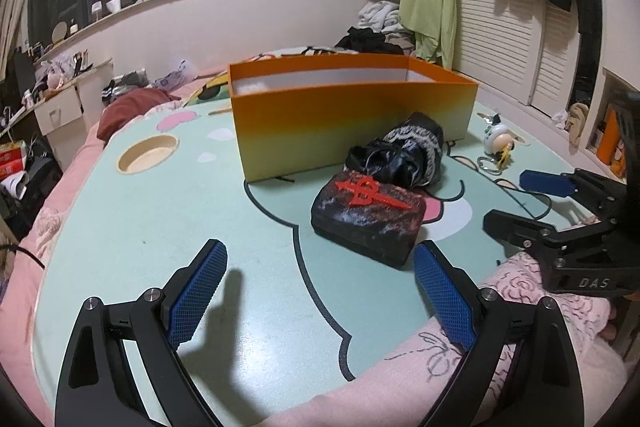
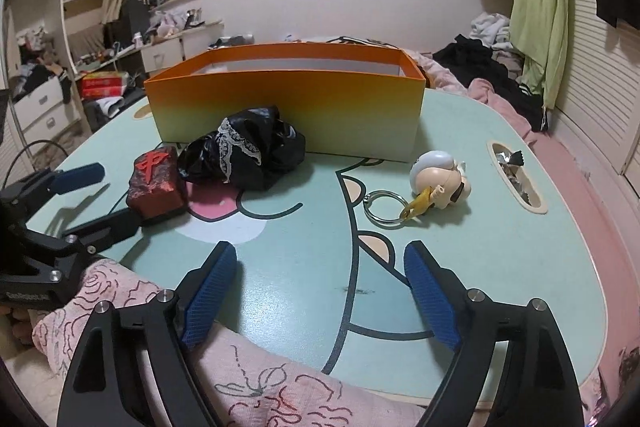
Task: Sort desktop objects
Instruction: 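Reach into the box and grasp the white fur pompom with the left gripper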
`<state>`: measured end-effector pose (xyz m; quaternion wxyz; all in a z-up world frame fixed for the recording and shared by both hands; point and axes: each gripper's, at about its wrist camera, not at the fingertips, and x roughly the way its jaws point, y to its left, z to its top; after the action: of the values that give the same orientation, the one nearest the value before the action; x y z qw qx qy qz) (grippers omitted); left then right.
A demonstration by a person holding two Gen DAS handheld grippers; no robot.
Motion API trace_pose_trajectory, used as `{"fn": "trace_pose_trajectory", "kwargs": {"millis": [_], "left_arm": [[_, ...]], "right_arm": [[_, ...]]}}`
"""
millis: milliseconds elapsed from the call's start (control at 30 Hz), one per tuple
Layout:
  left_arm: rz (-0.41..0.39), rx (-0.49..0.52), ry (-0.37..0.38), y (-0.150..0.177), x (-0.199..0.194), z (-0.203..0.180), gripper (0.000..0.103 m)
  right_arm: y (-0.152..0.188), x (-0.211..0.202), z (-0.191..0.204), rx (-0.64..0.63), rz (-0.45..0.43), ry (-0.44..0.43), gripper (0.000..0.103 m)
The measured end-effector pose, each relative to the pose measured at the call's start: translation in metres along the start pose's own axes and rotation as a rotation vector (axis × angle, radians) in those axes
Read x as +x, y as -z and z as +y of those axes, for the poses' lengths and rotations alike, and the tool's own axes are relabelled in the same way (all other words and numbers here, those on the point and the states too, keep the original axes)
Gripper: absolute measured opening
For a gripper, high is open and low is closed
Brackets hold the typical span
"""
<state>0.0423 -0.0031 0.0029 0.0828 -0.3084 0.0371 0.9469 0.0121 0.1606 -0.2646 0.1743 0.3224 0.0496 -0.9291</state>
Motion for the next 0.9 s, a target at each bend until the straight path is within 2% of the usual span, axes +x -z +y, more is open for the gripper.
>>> {"fn": "trace_pose_trajectory", "kwargs": {"millis": [167, 267, 333, 367, 400, 500, 600, 767, 900], "left_arm": [[-0.023, 0.019, 0.04, -0.012, -0.017, 0.006, 0.078], [-0.047, -0.017, 0.076, -0.033, -0.033, 0.021, 0.063], [-0.052, -0.037, 0.083, -0.053, -0.038, 0.028, 0.046], [-0.047, -0.045, 0.079, -0.064, -0.038, 0.032, 0.041], [-0.04, -0.056, 0.07, -0.077, -0.036, 0.036, 0.031], [0.028, -0.071, 0.054, -0.12, -0.015, 0.046, 0.029], [0.176, -0.084, -0.017, -0.152, 0.031, 0.05, 0.035], [0.319, -0.04, -0.118, -0.168, 0.093, 0.042, 0.037], [0.427, 0.06, -0.236, -0.164, 0.134, 0.027, 0.037]], "right_arm": [[0.0, -0.001, 0.001, 0.001, 0.001, 0.0, 0.087], [0.0, -0.001, 0.001, 0.001, 0.001, 0.0, 0.087], [0.0, -0.001, 0.001, 0.001, 0.0, 0.0, 0.087], [-0.001, -0.001, 0.001, 0.001, 0.001, 0.001, 0.087], [-0.001, -0.001, 0.002, 0.001, 0.001, 0.001, 0.087], [-0.001, -0.001, 0.002, 0.002, 0.001, 0.001, 0.087], [-0.001, -0.001, 0.002, 0.002, 0.001, 0.001, 0.087], [-0.002, -0.001, 0.004, 0.003, 0.001, 0.001, 0.087], [-0.002, -0.001, 0.004, 0.003, 0.001, 0.001, 0.087]]}}
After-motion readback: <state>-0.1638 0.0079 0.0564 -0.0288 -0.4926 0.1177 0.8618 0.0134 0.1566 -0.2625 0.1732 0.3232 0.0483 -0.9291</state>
